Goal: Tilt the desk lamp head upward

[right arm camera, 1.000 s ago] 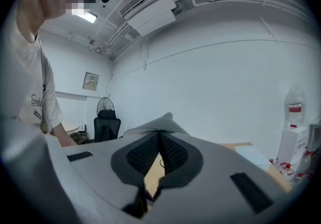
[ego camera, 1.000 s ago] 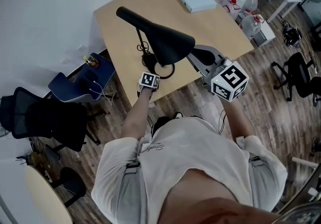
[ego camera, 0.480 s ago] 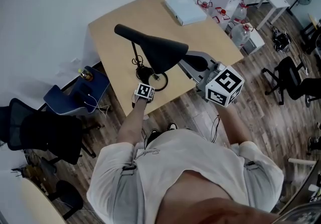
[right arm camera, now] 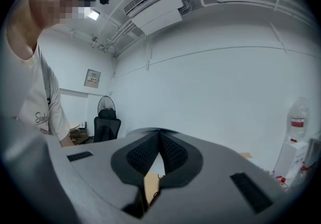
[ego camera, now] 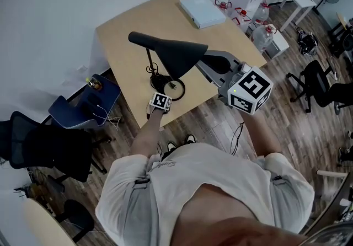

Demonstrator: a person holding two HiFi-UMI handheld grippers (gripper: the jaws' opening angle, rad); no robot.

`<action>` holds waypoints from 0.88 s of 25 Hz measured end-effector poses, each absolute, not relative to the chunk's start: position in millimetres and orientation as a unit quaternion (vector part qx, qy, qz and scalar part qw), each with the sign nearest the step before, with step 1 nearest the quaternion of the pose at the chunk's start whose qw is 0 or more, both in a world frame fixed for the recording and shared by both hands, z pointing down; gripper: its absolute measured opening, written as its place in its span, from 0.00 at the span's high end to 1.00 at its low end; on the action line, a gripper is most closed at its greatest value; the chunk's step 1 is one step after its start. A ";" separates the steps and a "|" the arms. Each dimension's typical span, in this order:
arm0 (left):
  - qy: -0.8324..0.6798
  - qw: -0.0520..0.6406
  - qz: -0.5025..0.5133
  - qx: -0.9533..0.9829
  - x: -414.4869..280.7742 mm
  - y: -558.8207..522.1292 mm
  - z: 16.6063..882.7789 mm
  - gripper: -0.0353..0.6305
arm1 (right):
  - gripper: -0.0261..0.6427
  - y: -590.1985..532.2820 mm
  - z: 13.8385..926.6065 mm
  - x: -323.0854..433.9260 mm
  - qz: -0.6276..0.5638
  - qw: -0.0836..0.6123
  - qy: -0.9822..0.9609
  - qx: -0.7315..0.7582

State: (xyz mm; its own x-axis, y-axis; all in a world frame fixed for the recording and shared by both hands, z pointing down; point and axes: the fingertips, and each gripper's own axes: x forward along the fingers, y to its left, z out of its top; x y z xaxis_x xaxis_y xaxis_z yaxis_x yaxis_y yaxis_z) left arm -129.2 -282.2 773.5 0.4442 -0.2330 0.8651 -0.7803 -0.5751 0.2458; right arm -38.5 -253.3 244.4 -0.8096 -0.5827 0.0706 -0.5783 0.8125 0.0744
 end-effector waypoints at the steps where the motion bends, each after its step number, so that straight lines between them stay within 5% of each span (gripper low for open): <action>1: -0.324 0.326 0.418 0.784 -130.2 -283.8 773.5 0.93 | 0.97 -253.9 240.8 -39.2 -0.029 0.045 -0.951 0.304; 22: -0.327 0.289 0.439 0.786 -137.1 -292.8 775.0 0.93 | 0.97 -245.7 244.0 -27.5 -0.037 0.021 -0.947 0.318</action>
